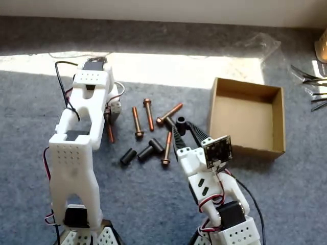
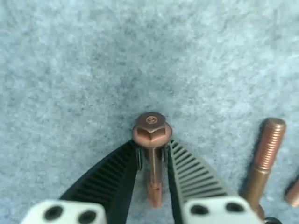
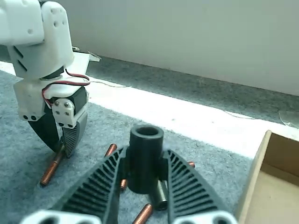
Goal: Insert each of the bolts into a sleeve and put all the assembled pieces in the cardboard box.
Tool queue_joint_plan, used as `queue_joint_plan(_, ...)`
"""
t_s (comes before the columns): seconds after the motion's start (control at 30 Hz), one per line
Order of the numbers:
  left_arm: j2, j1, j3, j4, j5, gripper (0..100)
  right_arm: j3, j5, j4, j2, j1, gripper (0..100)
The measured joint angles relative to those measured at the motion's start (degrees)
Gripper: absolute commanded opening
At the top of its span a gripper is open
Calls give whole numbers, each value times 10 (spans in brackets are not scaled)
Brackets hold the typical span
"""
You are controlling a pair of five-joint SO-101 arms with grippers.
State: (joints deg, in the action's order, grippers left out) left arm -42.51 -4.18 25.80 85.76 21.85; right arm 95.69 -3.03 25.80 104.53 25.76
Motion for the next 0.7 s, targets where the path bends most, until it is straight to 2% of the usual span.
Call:
queue_joint_plan(0.4,0,0,0,-19,0,85,0,0,0,0,0,5)
queue_joint_plan(0.5,0,1,0,-19,-30,5,0,0,0,0,0,5)
queue_joint_plan(0.57,-5,3,1,-20,-55,14,0,0,0,0,0,5)
queue_joint_plan(0.7,-24,3,8,-25,-59,4,0,0,0,0,0,5)
